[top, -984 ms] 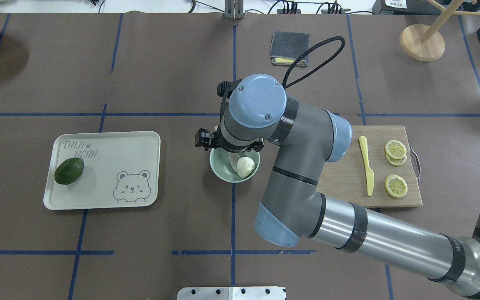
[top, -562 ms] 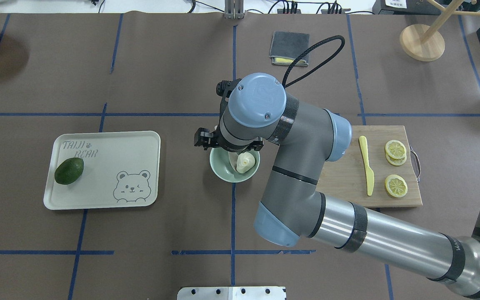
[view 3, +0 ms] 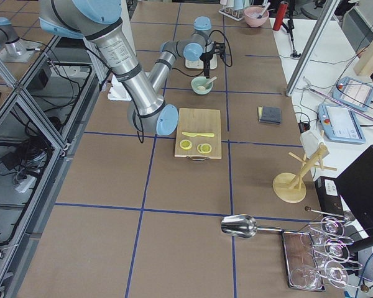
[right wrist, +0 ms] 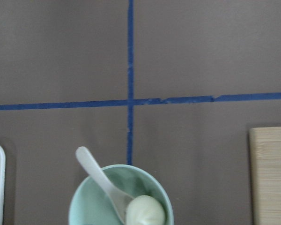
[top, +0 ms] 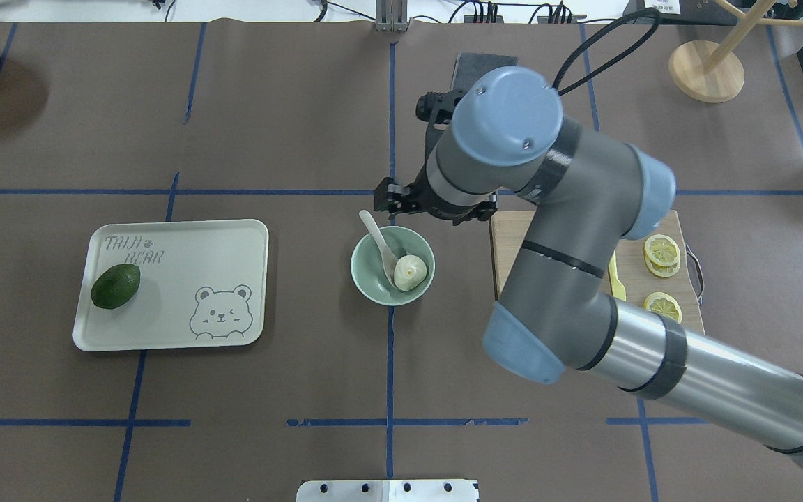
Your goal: Put spoon and bun in bowl
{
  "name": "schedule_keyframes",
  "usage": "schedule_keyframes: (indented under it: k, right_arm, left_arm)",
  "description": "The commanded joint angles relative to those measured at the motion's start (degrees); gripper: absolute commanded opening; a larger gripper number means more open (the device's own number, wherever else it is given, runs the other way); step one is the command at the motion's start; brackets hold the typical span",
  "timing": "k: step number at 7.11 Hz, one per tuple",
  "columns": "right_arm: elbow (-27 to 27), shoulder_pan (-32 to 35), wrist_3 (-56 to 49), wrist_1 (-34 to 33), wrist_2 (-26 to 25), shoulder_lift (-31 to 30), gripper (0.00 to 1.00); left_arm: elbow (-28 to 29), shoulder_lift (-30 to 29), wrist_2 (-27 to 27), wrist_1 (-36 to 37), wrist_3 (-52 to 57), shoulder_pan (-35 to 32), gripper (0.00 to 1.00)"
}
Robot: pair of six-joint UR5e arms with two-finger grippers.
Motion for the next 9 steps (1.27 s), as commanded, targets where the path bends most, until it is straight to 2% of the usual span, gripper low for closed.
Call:
schedule_keyframes:
  k: [1,4,6,7,8,9]
  right_arm:
    - [9.5,9.4,-13.4,-10.3,5.7,-7.8,1.00]
    - [9.3,24.7,-35.6,-11.1,16.8,-18.4,1.00]
    - [8.6,34.8,-56.0,-11.1,20.2,-29.0,1.00]
    - [5.6,39.8,-65.0,-10.9,22.6,-34.9,1.00]
    - [1.8,44.9,-73.5,-10.9,25.7,-37.1,1.00]
    - [-3.7,48.6,-76.0,-10.8,27.4,-37.4,1.00]
  left_arm:
    - [-0.2,2.1,-3.3,-0.1,0.6,-0.2,1.00]
    - [-0.3,2.2,-3.3,-0.1,0.6,-0.3,1.00]
    - [-0.9,2.9,-3.4,-0.1,0.6,-0.5,1.00]
    - [-1.0,2.9,-3.4,-0.1,0.8,-0.9,1.00]
    - [-1.0,3.4,-3.4,0.0,1.8,-0.9,1.00]
    - [-1.0,4.7,-3.5,-0.1,3.5,-1.0,1.00]
